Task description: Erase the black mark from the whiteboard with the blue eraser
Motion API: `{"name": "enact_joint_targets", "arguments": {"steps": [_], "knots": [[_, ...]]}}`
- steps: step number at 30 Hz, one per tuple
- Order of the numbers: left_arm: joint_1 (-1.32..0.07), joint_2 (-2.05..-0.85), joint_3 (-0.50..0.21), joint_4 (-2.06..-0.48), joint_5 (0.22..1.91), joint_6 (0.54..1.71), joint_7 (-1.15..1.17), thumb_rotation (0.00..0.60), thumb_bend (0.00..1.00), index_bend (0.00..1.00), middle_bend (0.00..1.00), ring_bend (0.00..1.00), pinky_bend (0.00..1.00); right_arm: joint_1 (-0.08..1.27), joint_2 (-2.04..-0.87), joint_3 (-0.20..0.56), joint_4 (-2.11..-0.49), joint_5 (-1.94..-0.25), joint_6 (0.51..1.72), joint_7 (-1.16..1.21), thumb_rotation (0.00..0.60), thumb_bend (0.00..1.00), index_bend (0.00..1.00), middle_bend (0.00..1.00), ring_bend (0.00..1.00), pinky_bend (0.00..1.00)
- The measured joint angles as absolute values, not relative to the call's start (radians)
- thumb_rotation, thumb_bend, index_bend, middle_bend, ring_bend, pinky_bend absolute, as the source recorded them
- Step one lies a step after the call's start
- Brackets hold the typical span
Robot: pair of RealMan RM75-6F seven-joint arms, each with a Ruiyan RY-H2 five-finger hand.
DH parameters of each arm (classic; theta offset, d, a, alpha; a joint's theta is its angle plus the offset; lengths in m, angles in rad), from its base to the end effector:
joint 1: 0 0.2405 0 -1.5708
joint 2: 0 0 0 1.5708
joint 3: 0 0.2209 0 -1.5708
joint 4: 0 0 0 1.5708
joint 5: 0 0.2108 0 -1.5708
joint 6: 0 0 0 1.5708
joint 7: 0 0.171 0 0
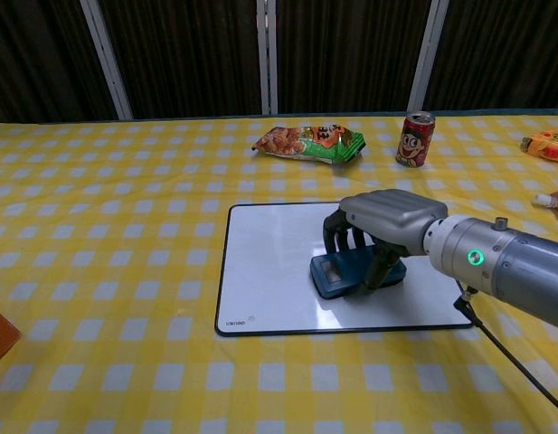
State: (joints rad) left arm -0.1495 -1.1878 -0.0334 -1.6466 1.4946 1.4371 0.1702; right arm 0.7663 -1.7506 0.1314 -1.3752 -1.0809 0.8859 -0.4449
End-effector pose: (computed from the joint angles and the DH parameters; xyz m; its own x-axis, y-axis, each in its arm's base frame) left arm -0.2562 0.2173 0.1096 0.4599 0.0429 0.8869 0.8866 -0.0773 -0.4560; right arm -0.0997 -0.3115 -0.0993 0.5020 -0.3679 0.7827 -0.8315 -0.4543 0.3198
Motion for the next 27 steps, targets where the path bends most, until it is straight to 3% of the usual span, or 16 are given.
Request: {"name": "enact_joint_targets", "arguments": {"steps": [19,27], "knots": [[-0.152,-1.190,-0.039,-1.639,1.478,1.426,0.168,0.600,0.03,0.00,0.00,0.00,0.00,0.772,-1.794,0.163,-1.208,-1.068,0.922,-0.463,0.600,0.18,0.82,0.69,0.71,0.76],[-0.154,-1.192,-0.038,-1.638,1.478,1.423,0.171,0.600,0.03,0.00,0.00,0.00,0.00,0.751,-1.761,0.186,-1.170,-1.082,0.968,-0.422,0.600,0.18,0.82,0.69,0.71,0.76]]}}
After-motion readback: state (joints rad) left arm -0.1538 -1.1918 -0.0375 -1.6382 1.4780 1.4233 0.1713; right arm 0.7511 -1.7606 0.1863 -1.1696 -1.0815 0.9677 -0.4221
